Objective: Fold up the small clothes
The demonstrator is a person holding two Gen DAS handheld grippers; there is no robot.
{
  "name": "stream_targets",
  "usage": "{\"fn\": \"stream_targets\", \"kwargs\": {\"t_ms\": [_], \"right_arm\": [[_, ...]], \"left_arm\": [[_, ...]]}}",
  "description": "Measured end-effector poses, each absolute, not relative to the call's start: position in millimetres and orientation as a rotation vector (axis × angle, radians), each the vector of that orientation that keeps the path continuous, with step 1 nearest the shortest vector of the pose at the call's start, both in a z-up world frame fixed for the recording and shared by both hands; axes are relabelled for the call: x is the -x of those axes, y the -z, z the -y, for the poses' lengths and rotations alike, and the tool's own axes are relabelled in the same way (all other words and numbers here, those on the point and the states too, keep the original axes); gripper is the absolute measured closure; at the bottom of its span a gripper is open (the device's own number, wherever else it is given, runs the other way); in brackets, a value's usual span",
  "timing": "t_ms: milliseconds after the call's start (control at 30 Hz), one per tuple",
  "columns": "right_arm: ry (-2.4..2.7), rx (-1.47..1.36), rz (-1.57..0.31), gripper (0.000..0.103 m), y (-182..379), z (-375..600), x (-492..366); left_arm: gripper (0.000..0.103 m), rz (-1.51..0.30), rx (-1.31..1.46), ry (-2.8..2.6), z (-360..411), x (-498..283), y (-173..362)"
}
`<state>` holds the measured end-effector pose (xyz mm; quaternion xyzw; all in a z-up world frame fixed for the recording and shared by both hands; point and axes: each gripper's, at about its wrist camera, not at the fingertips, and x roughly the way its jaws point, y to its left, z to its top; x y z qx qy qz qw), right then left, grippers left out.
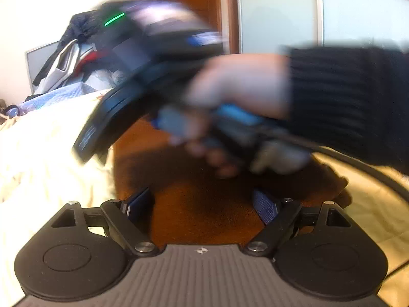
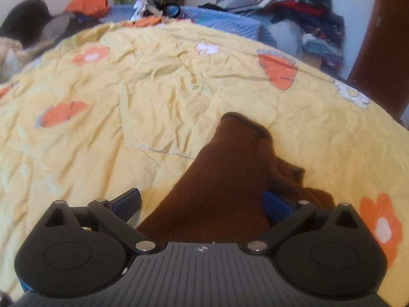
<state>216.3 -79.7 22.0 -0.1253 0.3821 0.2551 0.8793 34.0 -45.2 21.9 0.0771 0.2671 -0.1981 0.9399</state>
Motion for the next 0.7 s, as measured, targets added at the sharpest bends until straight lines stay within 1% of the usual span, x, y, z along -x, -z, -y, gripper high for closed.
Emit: {"fn": "stream_targets", "kwargs": {"t_ms": [67, 100, 167, 233, 300, 367, 467, 500, 533, 567, 600, 633, 700], "right_arm": [[-0.538, 0.118, -0.754, 0.007, -45.7, 111.3, -194.4], [-0.547, 0.032, -0.713, 0.001, -58.4, 134.1, -178.7], [-0.566, -0.121, -0.647, 0.0, -75.3, 185.0, -146.4], [-0.555, -0.253, -0.681, 0.0, -76.1, 234.6, -126.0], [-0.503, -0.362, -0.769, 0.0, -62.6, 277.4, -111.3], [-0.454, -0.429, -0.834, 0.003, -47.4, 307.8, -96.8], [-0.469, -0.516, -0.909, 0.012, -27.8, 325.9, -80.0], [-0.512, -0.552, -0.941, 0.023, -18.9, 321.7, -78.4], [-0.557, -0.567, -0.97, 0.043, -12.6, 315.4, -75.3], [-0.58, -0.547, -0.992, 0.051, -8.0, 306.9, -73.1], [-0.58, -0.492, -0.974, 0.064, -8.6, 298.4, -68.3], [-0.585, -0.444, -0.97, 0.068, -10.9, 292.6, -65.3], [-0.61, -0.447, -0.957, 0.072, -16.5, 294.5, -61.6]], "left_arm": [[0.016, -0.535, -0.031, 0.426, 17.4, -26.6, -33.0], [0.016, -0.551, 0.052, 0.434, 0.1, -26.1, -36.4], [0.015, -0.646, 0.252, 0.453, -37.6, -38.2, -33.8], [0.015, -0.778, 0.472, 0.481, -69.4, -59.3, -18.9], [0.016, -0.869, 0.619, 0.512, -85.4, -74.3, -4.8], [0.016, -0.89, 0.676, 0.559, -86.8, -81.2, -2.3], [0.017, -0.938, 0.721, 0.59, -72.6, -90.3, 1.3], [0.018, -0.943, 0.704, 0.584, -65.2, -91.3, -0.3], [0.028, -0.951, 0.672, 0.566, -59.3, -91.6, -3.5], [0.068, -0.974, 0.631, 0.546, -54.0, -91.5, -8.8], [0.079, -1.003, 0.599, 0.525, -53.1, -92.5, -9.6], [0.08, -1.002, 0.583, 0.51, -52.3, -88.4, -12.9], [0.082, -0.977, 0.514, 0.501, -51.7, -76.0, -22.9]]}}
